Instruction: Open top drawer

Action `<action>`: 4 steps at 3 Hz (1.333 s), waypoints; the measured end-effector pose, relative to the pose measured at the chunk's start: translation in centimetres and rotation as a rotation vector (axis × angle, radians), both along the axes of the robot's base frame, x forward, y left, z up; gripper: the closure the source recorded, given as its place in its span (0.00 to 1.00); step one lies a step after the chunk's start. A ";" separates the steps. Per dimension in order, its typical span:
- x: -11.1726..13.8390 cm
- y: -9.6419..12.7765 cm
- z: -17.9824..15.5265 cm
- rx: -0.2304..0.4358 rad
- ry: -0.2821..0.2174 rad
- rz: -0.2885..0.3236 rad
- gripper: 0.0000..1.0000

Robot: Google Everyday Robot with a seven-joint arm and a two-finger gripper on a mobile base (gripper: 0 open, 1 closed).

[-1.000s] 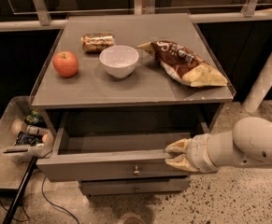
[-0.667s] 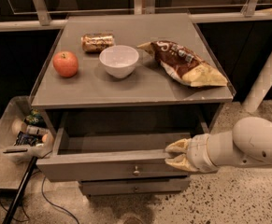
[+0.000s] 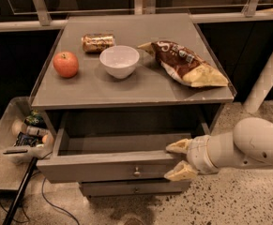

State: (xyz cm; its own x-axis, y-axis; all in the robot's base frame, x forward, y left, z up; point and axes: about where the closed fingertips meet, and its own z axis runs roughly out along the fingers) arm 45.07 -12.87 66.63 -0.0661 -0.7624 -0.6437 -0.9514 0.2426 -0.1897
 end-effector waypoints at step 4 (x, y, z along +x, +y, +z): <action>-3.1 -1.2 -0.6 0.040 0.004 -0.010 1.00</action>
Offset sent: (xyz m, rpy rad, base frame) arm -0.0454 -0.0379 -0.0226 0.0527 -0.0146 -0.0454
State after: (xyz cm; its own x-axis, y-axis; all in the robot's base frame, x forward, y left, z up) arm 41.96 -14.11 66.03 -0.0761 -0.7355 -0.6732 -0.9497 0.2592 -0.1758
